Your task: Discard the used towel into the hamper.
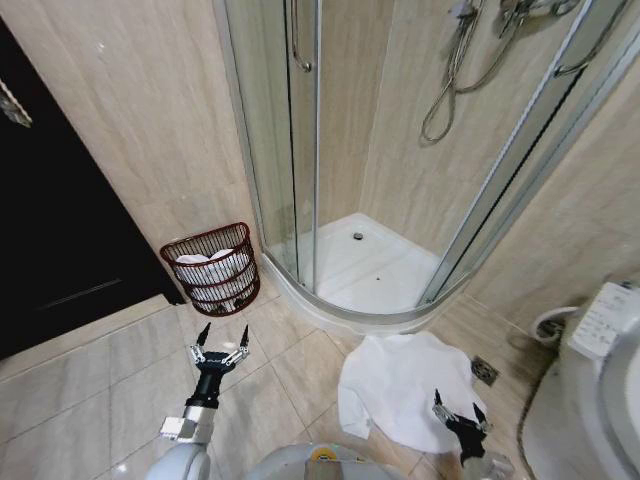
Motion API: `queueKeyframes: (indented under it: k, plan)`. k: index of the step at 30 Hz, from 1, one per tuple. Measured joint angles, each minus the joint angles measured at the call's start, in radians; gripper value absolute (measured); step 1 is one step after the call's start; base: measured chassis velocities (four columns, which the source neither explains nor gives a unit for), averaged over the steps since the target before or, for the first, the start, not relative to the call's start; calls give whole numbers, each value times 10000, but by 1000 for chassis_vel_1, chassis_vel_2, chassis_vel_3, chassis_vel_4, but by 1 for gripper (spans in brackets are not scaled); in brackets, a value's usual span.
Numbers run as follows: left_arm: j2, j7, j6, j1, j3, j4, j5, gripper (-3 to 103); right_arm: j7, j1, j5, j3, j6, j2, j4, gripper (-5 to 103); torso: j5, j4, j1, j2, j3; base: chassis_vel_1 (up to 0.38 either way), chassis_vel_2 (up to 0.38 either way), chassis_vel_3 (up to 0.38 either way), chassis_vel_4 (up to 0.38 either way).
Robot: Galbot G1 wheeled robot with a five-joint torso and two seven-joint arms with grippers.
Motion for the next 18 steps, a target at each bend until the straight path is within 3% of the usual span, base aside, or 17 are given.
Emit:
queueKeyframes:
  k: [6,8,18]
  plan:
    - [-117,-14,5,79,60,-16,190,100,-711,1395,-23,91,-750,-463,-1122,100,-3,5,1,0,2,0,0,0,0]
    - [-187,-21,1,165,69,-20,295,100,-1223,1654,112,-182,-1401,-644,-1066,100,-2,2,1,1,2,0,0,0,0]
    - [-241,-33,-9,314,-319,-211,304,100,-1476,2843,517,-1124,-2967,-606,-2108,100,0,3,1,2,2,0,0,0,0]
